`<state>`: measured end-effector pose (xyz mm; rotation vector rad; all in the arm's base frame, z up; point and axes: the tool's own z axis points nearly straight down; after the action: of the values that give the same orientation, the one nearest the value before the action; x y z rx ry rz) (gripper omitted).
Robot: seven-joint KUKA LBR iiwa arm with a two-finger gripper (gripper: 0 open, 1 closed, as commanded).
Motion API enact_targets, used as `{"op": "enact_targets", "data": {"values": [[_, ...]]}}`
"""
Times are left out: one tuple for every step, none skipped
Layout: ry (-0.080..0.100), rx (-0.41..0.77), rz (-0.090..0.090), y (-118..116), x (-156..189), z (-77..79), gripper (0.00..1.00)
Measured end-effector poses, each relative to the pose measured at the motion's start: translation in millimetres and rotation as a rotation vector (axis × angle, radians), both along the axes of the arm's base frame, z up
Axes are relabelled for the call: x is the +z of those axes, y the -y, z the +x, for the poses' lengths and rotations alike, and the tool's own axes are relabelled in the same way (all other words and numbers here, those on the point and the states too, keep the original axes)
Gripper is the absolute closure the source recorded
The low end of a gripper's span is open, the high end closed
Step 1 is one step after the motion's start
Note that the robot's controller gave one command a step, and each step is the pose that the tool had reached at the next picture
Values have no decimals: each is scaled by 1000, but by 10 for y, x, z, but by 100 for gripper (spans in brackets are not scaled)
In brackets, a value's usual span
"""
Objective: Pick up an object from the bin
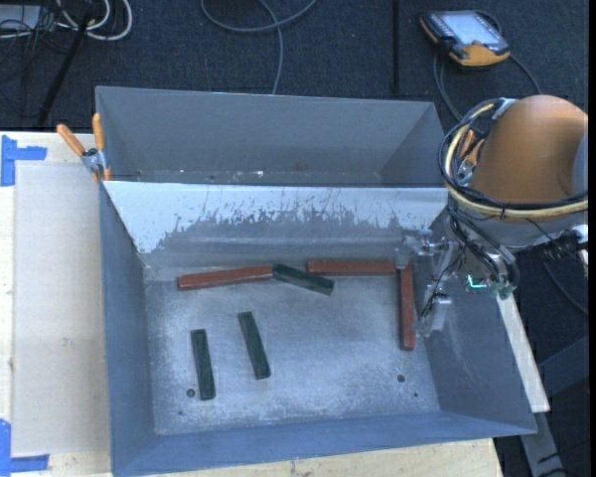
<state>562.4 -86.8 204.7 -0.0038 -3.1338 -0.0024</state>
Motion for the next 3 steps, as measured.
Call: {"op": "enact_targets", "data": {"values": [[7,2,-1,-2,38,16,0],[14,129,-2,102,-113,274,0],[11,420,0,244,-382,470,0]]}}
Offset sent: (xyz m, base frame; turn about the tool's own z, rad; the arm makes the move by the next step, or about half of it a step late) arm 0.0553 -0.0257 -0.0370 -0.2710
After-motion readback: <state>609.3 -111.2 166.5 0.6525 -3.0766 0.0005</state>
